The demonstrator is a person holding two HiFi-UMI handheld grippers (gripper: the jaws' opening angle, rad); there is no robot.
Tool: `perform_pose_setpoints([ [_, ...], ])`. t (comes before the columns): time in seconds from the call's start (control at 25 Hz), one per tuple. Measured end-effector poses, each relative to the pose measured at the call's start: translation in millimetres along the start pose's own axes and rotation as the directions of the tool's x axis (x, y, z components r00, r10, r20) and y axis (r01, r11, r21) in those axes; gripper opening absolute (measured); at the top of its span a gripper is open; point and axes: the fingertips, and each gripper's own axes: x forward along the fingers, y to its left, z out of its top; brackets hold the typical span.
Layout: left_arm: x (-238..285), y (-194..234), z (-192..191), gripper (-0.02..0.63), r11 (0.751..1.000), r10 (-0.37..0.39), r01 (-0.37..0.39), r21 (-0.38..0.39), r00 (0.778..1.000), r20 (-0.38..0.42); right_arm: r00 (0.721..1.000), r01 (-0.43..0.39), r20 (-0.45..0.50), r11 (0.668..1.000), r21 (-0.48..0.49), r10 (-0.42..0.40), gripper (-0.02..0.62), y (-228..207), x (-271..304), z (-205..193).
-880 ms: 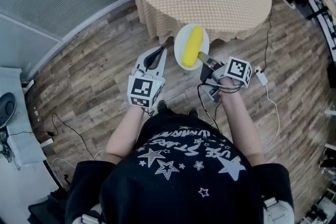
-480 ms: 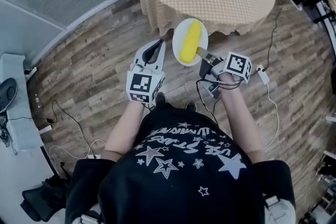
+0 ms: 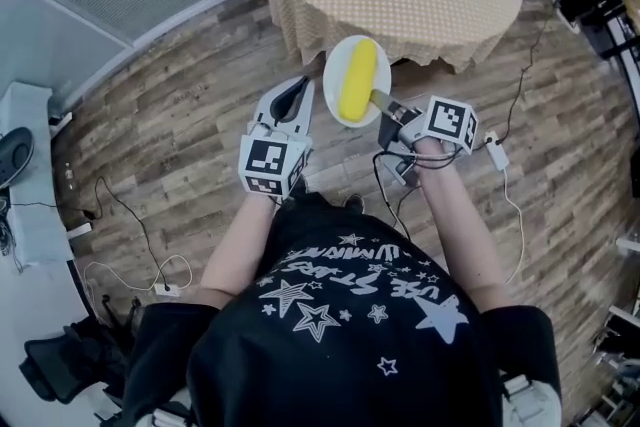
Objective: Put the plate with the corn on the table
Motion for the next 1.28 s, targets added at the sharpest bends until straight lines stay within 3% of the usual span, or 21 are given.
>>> perform_pose_setpoints([
  [0.2, -10, -19, -14, 0.012, 0.999, 0.028, -0.029, -0.039, 0.999, -0.046, 0.998, -0.023, -0.062, 0.999, 0.031, 0.025, 0.041, -4, -8, -15],
  [0.6, -23, -24, -38, 0.012, 0.996, 0.058, -0.065, -0.068, 0.994, -0.088, 0.992, 0.02, -0.125, 0.995, 0.102, -0.007, 0.041, -31, -16, -40],
  [1.28, 79, 38, -32, 0.011, 0.996, -0.052, 0.045, -0.079, 0.995, -0.085, 0.997, 0.074, -0.036, 0.988, 0.134, -0.07, 0.041, -42, 43, 45],
])
